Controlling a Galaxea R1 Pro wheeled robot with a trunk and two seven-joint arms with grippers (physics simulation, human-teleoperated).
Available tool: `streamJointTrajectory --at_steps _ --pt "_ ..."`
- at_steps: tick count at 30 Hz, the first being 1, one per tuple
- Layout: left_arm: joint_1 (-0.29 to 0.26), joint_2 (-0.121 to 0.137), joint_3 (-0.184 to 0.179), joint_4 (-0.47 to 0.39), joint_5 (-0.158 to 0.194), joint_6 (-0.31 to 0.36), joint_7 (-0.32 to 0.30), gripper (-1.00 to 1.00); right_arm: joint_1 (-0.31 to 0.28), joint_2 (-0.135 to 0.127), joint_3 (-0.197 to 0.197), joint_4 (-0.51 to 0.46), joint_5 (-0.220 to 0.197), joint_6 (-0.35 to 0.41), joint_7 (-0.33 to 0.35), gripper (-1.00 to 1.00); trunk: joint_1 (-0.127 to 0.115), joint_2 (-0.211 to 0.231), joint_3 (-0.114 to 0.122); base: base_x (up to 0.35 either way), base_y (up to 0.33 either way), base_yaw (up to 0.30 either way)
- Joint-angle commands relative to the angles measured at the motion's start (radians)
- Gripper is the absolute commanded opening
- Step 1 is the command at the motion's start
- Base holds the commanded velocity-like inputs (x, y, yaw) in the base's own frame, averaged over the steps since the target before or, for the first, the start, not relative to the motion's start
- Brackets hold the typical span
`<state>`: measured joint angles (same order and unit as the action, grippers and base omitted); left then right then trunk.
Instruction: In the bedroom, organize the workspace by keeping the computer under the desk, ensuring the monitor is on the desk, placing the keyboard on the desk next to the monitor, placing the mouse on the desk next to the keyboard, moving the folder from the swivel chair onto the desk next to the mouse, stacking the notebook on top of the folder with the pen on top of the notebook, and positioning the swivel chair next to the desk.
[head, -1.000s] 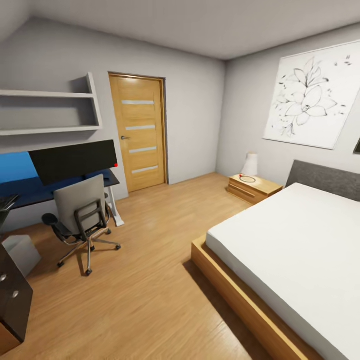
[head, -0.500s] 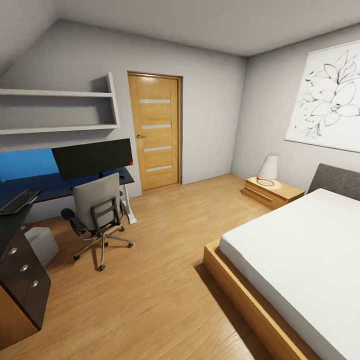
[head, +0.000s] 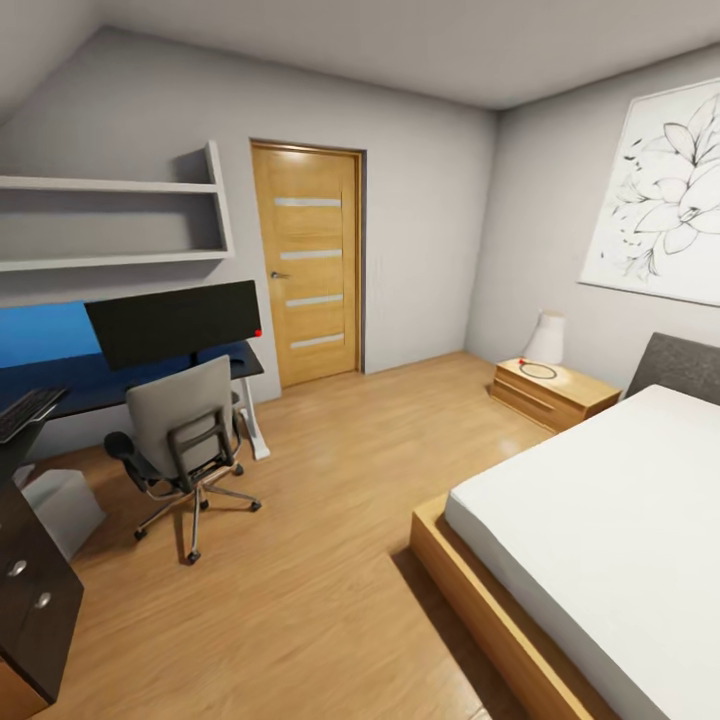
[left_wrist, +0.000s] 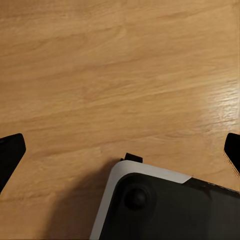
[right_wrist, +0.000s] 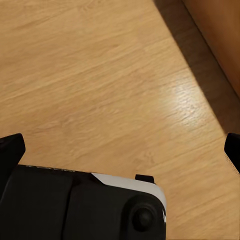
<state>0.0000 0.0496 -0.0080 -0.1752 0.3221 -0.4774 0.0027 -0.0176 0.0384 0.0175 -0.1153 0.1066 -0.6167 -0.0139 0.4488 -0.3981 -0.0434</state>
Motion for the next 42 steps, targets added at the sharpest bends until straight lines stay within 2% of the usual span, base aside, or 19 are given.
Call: streamJointTrajectory --at_steps 1,15,30,42 --pt "0.0 0.0 -0.001 -0.001 0.003 -0.001 0.0 1.0 -0.001 0.0 0.001 0.001 0.004 -0.003 -0.001 1.0 0.001 -0.002 -0.002 0.321 0.0 0.0" --pt "0.0 0.0 0.001 -0.001 0.003 0.0 0.0 1.0 -0.001 0.001 0.002 0.002 0.004 -0.003 0.0 1.0 0.001 -0.002 -0.002 0.321 0.0 0.008" --pt "0.0 0.0 0.002 -0.001 0.003 -0.001 0.0 1.0 -0.001 0.001 0.002 0.002 0.004 -0.002 0.0 1.0 0.001 -0.002 -0.003 0.32 0.0 0.208" --pt "0.0 0.0 0.002 -0.001 0.003 -0.001 0.0 1.0 -0.001 -0.002 -0.001 0.0 0.002 -0.004 0.004 1.0 0.001 -0.002 -0.004 0.321 0.0 0.036"
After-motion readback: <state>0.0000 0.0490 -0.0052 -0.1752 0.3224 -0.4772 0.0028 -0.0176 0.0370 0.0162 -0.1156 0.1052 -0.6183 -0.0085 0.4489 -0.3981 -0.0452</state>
